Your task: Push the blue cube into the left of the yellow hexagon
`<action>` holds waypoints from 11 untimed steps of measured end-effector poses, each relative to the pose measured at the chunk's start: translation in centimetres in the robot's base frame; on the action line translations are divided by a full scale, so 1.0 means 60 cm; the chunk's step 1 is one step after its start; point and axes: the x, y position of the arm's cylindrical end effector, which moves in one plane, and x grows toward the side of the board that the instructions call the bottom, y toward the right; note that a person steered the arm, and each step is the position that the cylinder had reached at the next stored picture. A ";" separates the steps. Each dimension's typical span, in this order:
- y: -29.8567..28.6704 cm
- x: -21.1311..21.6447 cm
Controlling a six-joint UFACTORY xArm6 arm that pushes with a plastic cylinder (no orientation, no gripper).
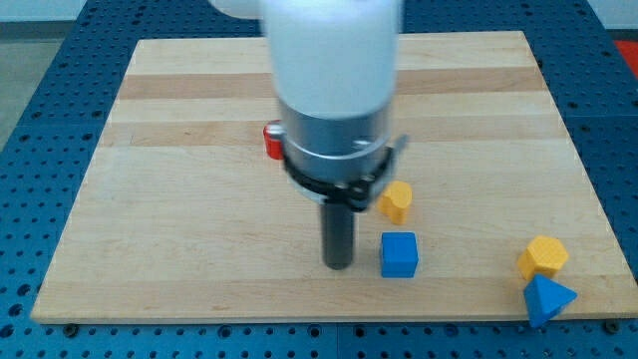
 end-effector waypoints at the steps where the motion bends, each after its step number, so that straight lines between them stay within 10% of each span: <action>1: 0.070 0.001; 5: 0.004 -0.060; 11: 0.225 -0.010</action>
